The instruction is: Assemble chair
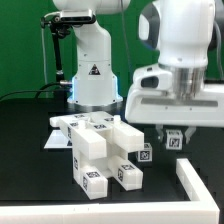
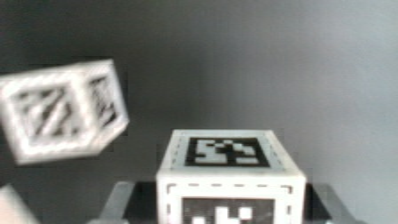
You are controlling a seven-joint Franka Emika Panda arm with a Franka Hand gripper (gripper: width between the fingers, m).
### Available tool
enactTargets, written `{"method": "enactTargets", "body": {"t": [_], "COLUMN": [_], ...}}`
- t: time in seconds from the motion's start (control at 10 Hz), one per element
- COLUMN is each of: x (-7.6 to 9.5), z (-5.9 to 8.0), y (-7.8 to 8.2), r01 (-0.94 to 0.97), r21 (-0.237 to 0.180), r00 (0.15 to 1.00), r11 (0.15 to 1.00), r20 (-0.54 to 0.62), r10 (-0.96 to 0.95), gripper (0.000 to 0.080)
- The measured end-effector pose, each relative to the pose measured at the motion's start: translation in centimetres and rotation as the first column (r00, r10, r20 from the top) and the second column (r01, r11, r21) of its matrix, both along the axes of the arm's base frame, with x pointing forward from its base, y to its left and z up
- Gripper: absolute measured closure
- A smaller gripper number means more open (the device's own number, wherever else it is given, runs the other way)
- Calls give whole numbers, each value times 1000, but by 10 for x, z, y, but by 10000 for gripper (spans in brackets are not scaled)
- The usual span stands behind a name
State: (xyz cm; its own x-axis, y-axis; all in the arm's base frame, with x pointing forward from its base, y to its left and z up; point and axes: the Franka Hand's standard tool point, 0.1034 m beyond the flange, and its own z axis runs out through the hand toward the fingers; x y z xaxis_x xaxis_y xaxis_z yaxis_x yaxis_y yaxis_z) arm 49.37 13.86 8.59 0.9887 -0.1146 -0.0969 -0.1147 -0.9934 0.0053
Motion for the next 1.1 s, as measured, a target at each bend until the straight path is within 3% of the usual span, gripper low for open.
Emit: {"method": "enactTargets", "body": {"t": [0.2,0.3,0.7,0.9,1.1], "x": [20,29,27,23,17], "z": [44,55,51,52,42], "y": [-4,-3,-6,-38,-72], "r01": [19,16,-1,-93,-133], "r21": [19,26,24,25,11], "r00": [1000,1000,1000,996,991], "r11": [1000,1000,1000,995,991], "r20": [-8,8,6,9,23], "r10": [-19,-17,1,93,133], "gripper": [518,518,518,518,518]}}
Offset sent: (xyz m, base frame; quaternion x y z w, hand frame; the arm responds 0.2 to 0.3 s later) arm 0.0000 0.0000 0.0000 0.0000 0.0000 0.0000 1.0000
